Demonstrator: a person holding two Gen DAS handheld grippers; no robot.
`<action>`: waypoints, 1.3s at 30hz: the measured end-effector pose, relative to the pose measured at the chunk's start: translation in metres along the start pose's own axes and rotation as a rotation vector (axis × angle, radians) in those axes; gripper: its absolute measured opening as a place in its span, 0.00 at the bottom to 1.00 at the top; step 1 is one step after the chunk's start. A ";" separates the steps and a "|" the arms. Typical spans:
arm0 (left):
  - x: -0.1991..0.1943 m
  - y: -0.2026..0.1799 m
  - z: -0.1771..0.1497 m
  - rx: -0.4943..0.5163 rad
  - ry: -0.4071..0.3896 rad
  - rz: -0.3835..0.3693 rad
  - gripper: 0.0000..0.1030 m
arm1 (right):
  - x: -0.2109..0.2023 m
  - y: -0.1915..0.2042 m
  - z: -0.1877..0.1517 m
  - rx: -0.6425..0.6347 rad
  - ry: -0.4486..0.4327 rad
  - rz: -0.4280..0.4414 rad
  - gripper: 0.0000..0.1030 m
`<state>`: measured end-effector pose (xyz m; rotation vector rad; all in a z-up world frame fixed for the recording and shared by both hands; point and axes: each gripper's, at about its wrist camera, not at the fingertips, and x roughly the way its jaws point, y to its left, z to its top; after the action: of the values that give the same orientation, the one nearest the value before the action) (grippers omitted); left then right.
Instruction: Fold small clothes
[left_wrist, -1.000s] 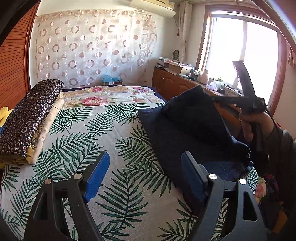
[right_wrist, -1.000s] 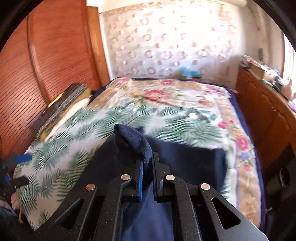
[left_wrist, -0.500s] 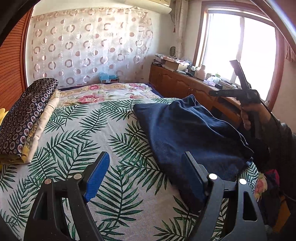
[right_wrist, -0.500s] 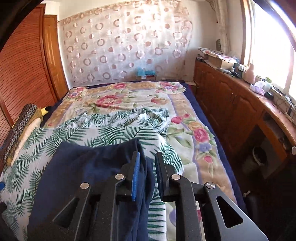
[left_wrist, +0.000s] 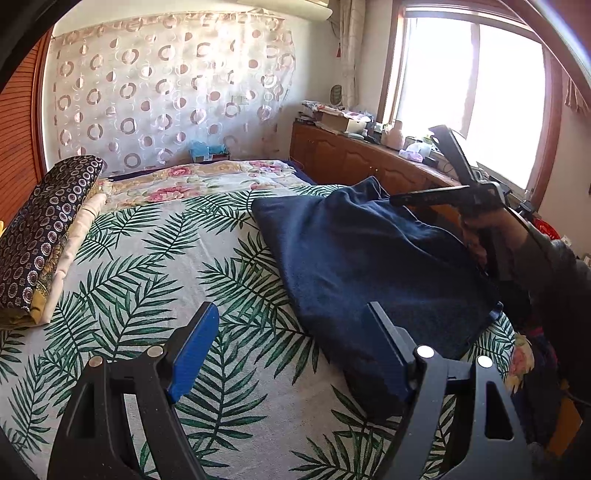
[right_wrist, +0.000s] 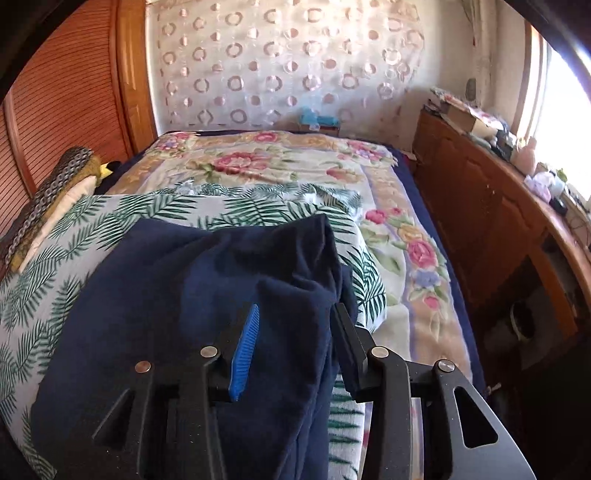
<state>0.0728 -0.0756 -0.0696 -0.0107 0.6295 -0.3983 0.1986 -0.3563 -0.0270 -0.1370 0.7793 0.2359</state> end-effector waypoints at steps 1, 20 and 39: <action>0.001 -0.001 -0.001 0.001 0.002 0.000 0.78 | 0.004 -0.003 0.005 0.010 0.004 0.003 0.40; 0.017 -0.012 -0.013 0.022 0.070 -0.012 0.78 | -0.011 -0.028 0.016 0.048 0.026 0.009 0.17; 0.024 -0.034 -0.028 0.069 0.193 -0.140 0.45 | -0.077 0.037 -0.094 -0.111 -0.041 0.180 0.48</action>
<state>0.0618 -0.1130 -0.1011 0.0496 0.8076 -0.5611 0.0719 -0.3526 -0.0402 -0.1665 0.7384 0.4520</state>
